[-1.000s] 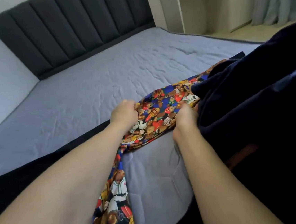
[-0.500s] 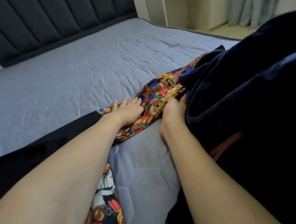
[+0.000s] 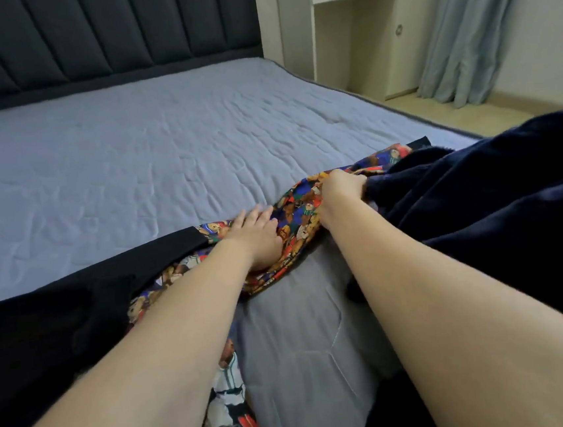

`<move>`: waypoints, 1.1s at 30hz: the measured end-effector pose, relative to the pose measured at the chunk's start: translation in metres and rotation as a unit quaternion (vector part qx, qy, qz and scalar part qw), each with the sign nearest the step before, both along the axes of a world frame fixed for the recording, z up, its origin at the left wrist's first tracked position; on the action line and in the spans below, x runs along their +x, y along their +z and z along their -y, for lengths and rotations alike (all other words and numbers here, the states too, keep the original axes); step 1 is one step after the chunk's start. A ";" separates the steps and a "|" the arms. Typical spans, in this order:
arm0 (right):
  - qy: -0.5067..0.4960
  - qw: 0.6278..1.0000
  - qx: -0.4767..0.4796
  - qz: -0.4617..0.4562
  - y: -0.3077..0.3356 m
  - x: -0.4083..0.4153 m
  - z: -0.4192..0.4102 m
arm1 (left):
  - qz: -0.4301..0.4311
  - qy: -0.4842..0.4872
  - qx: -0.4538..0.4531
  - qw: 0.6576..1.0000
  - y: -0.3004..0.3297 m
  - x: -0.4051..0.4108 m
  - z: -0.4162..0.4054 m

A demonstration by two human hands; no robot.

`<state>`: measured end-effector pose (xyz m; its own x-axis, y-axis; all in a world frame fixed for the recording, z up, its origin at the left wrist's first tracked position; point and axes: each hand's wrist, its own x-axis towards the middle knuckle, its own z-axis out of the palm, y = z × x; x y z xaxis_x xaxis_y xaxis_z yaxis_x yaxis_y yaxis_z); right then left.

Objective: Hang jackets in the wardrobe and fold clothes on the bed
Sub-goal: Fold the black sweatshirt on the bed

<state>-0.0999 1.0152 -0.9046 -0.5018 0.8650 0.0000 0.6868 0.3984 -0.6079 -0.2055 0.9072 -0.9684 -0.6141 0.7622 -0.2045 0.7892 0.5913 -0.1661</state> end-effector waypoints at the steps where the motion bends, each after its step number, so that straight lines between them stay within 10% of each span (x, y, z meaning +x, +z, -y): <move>1: 0.015 0.999 0.009 0.026 0.008 -0.004 -0.013 | -0.009 -0.014 -0.003 1.000 0.002 0.000 -0.002; 6: -0.074 0.980 -0.185 -0.012 0.038 -0.024 -0.068 | 0.000 -0.062 0.021 0.998 0.013 -0.008 -0.015; 9: 0.002 0.997 -0.056 0.056 0.034 -0.027 -0.087 | 0.063 -0.043 0.062 0.995 0.015 -0.011 -0.020; 14: -0.050 0.985 -0.117 -0.116 0.041 -0.030 -0.084 | 0.155 0.018 0.109 0.982 0.021 -0.008 -0.013; 18: -0.075 0.827 -0.345 -0.438 0.077 -0.027 -0.056 | 0.165 0.049 0.132 0.976 0.057 -0.020 0.029; 26: 0.181 0.916 -0.107 -0.341 0.107 -0.041 0.084 | 0.351 0.341 0.565 0.664 0.189 -0.042 0.190; 33: 0.462 0.856 0.122 -0.197 0.057 -0.039 0.290 | 0.360 0.464 0.569 0.576 0.209 -0.036 0.362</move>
<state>-0.1386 0.7253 -0.8475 -0.8913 0.0496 0.4507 -0.2282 0.8099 -0.5404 -0.2419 0.5456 -0.7599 -0.9335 0.0662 -0.3524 -0.3314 0.2161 0.9184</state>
